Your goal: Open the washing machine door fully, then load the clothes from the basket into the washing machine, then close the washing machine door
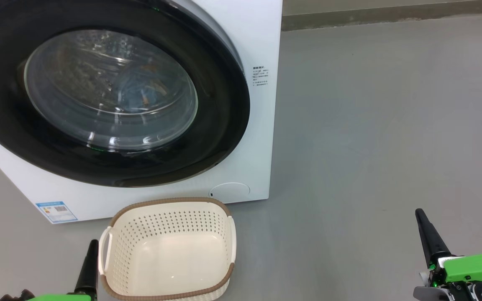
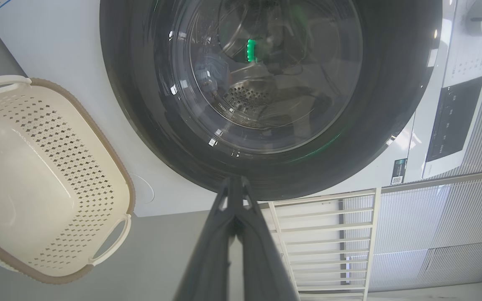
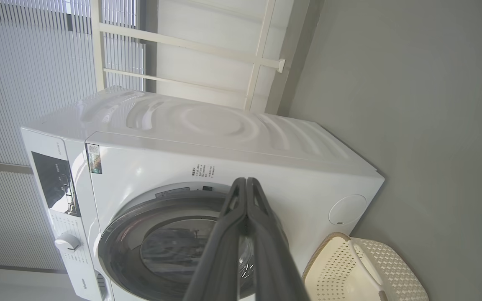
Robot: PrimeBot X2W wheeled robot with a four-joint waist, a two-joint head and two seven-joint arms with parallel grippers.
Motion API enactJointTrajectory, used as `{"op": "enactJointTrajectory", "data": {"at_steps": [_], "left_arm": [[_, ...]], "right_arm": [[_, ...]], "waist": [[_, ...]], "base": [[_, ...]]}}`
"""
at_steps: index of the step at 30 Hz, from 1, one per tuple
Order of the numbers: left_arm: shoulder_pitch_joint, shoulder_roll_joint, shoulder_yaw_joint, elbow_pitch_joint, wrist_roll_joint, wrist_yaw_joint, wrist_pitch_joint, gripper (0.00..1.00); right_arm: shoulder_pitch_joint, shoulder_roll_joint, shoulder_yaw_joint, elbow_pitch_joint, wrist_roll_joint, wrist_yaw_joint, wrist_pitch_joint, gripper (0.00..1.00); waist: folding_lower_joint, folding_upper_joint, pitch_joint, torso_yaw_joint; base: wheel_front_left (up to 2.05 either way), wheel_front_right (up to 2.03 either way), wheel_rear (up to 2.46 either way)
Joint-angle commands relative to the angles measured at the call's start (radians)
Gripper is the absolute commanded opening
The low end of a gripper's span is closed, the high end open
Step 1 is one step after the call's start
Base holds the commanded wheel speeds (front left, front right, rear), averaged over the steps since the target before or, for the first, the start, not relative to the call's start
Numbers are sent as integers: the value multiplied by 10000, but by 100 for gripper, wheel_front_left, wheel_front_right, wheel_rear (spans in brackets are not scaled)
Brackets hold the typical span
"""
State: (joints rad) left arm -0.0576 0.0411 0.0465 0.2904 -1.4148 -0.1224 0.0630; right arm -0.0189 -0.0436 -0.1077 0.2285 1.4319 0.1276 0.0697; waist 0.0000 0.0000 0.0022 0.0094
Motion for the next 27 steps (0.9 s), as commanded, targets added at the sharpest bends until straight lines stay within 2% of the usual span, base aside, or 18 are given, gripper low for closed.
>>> {"op": "enactJointTrajectory", "data": {"at_steps": [1,15,27], "left_arm": [[-454,86,361,-352,-356,-68,93,0],[-505,91,669,-447,-1897,-82,496,0],[-506,91,676,-450,-1935,-82,505,0]], "right_arm": [[-520,-178,128,-159,335,31,72,0],[-865,-194,114,146,1874,31,289,0],[-876,-178,89,155,1891,31,314,0]], "waist": [[0,0,1,-9],[0,0,9,-92],[0,0,9,-94]], "base": [[0,0,0],[0,0,0],[0,0,0]]}}
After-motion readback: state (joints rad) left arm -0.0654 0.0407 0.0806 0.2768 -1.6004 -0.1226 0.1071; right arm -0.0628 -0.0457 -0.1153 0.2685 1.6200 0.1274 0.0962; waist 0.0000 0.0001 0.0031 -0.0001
